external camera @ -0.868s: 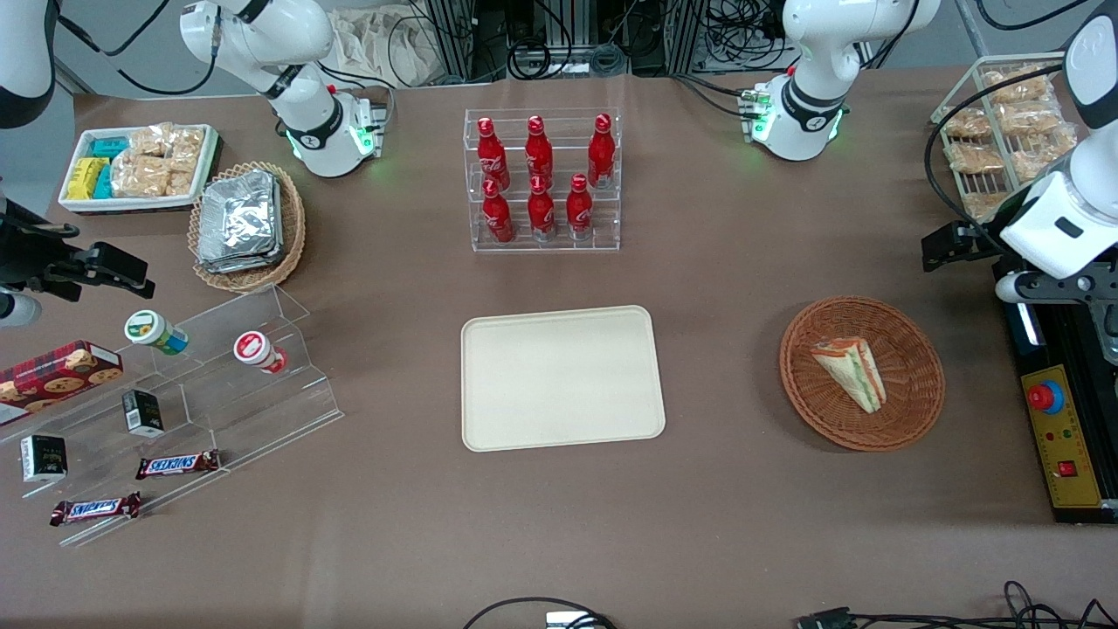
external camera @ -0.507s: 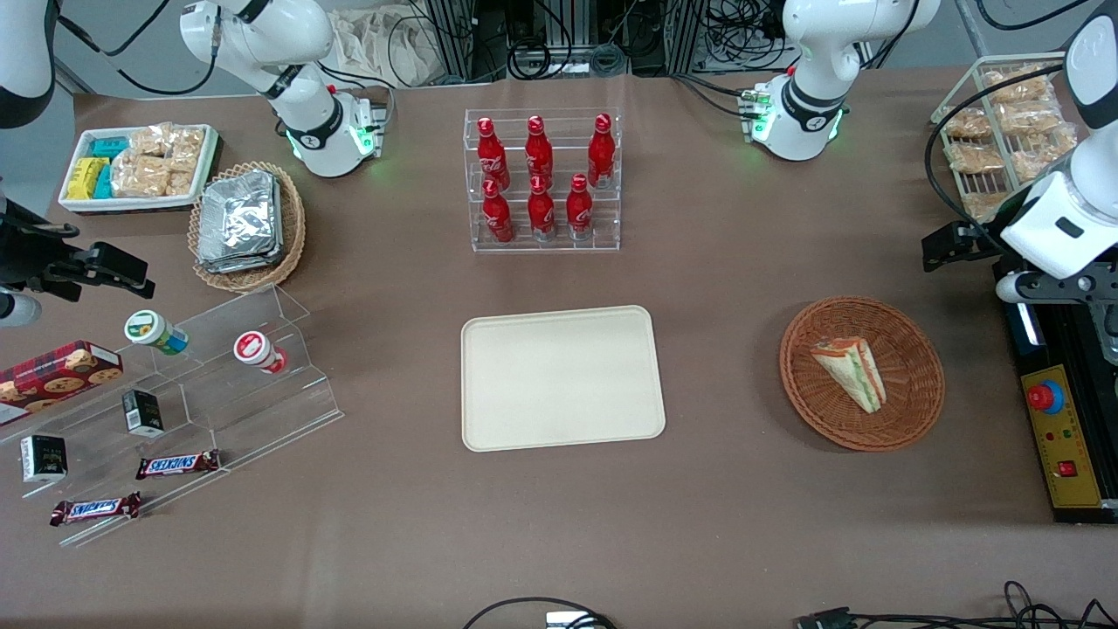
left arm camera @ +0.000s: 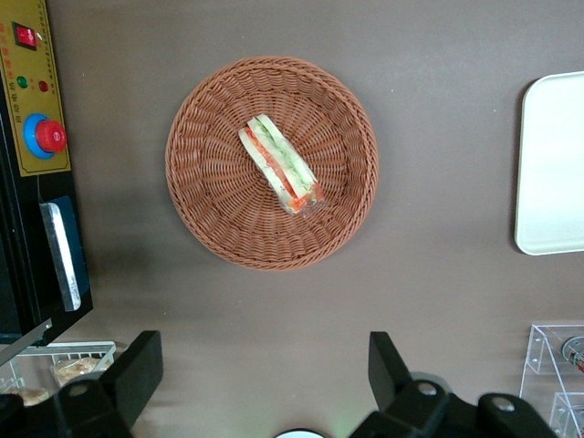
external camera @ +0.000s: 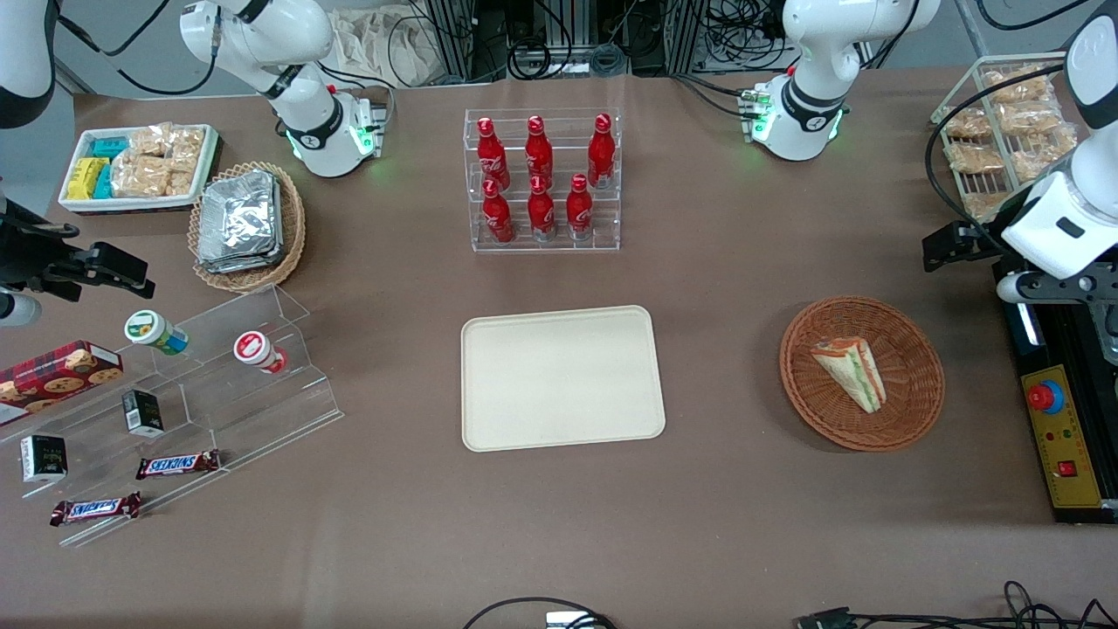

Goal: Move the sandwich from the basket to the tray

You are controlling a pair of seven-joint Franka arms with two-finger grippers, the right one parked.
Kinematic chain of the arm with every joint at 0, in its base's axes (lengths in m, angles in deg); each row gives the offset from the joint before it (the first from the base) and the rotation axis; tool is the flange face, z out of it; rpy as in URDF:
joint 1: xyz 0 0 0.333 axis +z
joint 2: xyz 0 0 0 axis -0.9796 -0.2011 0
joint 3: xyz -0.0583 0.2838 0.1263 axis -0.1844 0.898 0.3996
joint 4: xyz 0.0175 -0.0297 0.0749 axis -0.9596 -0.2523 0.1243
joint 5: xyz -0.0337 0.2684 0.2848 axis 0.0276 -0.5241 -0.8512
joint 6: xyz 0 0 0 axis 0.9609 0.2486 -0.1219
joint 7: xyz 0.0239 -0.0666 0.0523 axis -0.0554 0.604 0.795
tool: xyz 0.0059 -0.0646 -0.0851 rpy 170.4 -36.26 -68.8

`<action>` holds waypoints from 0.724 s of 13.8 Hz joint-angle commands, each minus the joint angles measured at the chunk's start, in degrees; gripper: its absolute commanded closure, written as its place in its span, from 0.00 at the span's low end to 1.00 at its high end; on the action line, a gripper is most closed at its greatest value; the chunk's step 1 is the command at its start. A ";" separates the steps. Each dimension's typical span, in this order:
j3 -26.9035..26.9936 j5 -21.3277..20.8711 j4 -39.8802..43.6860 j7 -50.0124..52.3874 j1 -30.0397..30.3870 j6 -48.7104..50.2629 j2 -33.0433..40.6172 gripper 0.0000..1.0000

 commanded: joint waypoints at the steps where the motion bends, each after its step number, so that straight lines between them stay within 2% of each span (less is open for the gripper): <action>1: 0.10 0.55 -2.43 0.53 0.45 -1.00 1.04 0.00; 6: 0.10 -0.32 -6.03 3.24 0.37 -7.23 -0.80 0.00; 10: 0.18 -0.50 -6.03 10.88 0.45 -9.35 -7.20 0.00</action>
